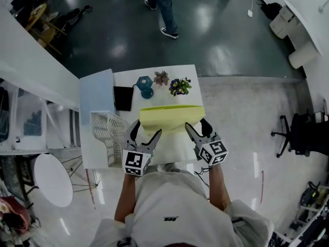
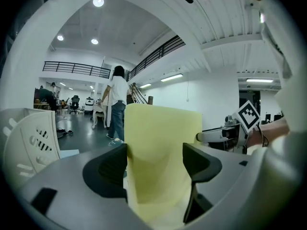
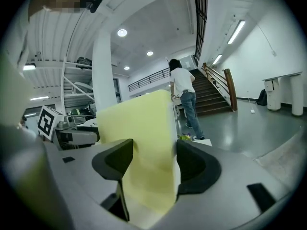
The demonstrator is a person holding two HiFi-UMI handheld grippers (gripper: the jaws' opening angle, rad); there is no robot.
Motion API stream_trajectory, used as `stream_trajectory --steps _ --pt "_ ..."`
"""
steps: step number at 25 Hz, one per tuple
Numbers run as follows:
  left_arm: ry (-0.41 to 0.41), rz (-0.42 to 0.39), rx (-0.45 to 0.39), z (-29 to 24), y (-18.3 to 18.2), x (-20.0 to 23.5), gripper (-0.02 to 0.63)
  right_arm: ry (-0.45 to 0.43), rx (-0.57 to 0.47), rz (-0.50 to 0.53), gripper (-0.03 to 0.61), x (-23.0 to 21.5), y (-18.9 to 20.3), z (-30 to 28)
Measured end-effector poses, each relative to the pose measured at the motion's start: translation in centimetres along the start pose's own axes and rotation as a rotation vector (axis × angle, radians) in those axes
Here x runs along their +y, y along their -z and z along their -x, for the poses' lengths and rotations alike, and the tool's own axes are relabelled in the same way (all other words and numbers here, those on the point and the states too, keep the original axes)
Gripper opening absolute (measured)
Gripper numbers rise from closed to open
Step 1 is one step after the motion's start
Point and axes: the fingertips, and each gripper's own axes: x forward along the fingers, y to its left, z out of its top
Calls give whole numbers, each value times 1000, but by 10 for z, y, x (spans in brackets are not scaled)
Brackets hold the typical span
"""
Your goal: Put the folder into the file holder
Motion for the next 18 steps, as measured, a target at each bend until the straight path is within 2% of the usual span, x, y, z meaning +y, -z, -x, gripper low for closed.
stream_trajectory --steps 6,10,13,15,18 --pt "60 -41 3 20 6 -12 367 2 -1 50 282 9 8 18" --pt "67 -49 -4 26 8 -10 359 2 4 58 282 12 12 21" --pt "77 -97 5 27 8 1 360 3 3 59 282 12 13 22" --pt "130 -145 9 20 6 5 368 3 1 59 282 12 13 22" --pt "283 -207 37 4 7 2 399 -3 3 58 282 12 15 23"
